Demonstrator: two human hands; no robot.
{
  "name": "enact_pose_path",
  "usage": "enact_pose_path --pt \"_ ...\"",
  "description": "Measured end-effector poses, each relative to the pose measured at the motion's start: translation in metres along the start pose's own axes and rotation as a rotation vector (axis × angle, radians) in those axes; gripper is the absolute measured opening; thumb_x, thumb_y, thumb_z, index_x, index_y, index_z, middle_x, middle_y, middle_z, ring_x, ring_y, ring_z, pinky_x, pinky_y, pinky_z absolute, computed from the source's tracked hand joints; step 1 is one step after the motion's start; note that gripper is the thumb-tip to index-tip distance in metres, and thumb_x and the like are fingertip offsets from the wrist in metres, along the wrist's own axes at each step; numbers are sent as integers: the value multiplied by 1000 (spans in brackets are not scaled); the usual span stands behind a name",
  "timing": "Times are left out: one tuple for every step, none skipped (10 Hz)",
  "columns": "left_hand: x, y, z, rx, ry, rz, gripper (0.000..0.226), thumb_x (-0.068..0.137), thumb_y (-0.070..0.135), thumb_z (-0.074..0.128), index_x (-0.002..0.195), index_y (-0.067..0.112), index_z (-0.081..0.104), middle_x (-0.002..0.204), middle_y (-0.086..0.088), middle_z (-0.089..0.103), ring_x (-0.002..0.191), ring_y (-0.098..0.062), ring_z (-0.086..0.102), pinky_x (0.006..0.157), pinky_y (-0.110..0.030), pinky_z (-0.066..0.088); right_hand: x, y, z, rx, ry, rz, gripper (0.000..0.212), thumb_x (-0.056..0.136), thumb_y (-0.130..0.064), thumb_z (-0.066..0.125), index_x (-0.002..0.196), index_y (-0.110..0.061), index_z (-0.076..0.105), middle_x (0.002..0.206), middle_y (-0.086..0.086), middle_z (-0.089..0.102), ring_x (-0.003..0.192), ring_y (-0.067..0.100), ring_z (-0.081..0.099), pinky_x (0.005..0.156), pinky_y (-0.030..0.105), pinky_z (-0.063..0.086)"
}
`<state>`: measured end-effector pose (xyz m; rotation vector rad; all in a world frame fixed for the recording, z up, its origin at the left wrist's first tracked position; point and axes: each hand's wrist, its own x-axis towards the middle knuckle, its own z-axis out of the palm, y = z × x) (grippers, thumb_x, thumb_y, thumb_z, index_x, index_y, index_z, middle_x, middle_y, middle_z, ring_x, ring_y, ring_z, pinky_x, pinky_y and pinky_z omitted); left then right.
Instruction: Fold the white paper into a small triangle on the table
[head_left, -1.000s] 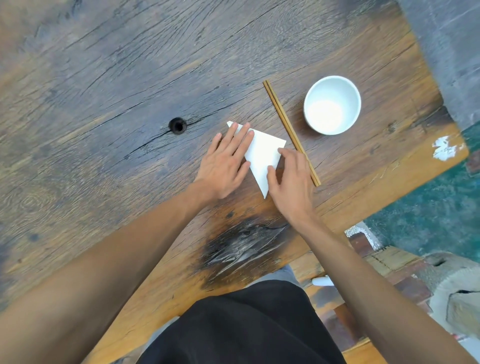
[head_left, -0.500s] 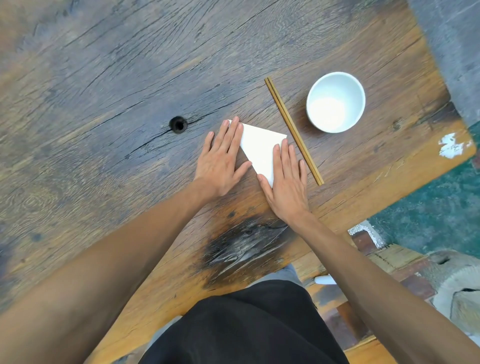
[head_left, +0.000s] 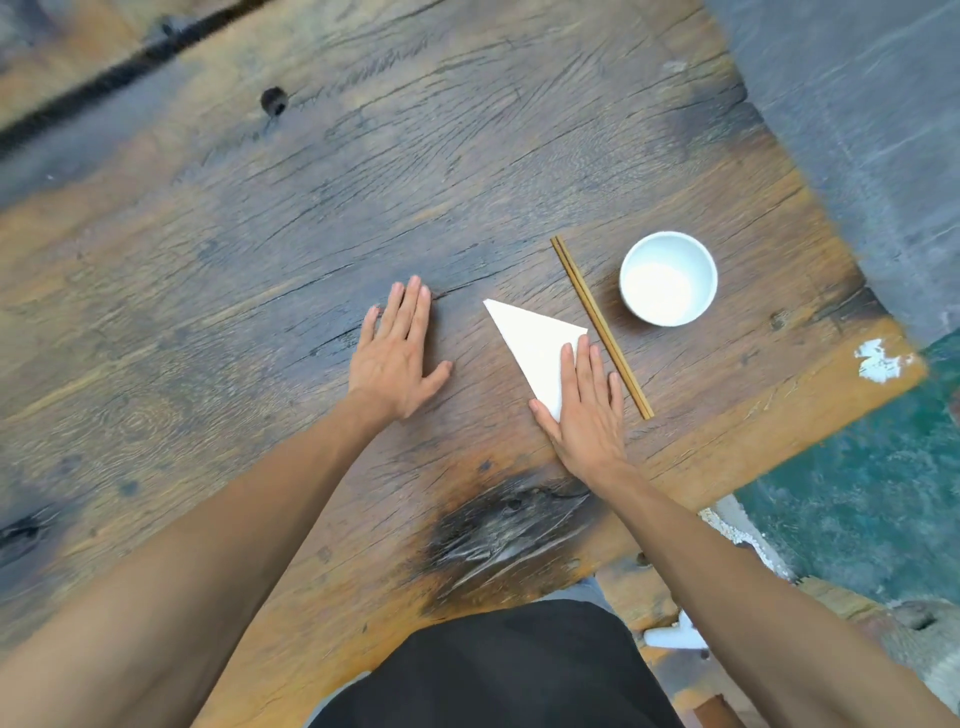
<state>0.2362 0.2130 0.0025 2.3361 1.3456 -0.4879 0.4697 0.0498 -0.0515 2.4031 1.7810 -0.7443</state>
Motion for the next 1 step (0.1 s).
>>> enact_pose_path --pt "-26 -18 -9 43 65 -38 92 101 62 33 162 11 -14 171 -6 -21 158 -23 -18 130 -47 -1 -4 -2 -10 93 35 -25 78 106 -63 20 165 -25 -14 172 -4 -23 159 16 -21 131 49 2"
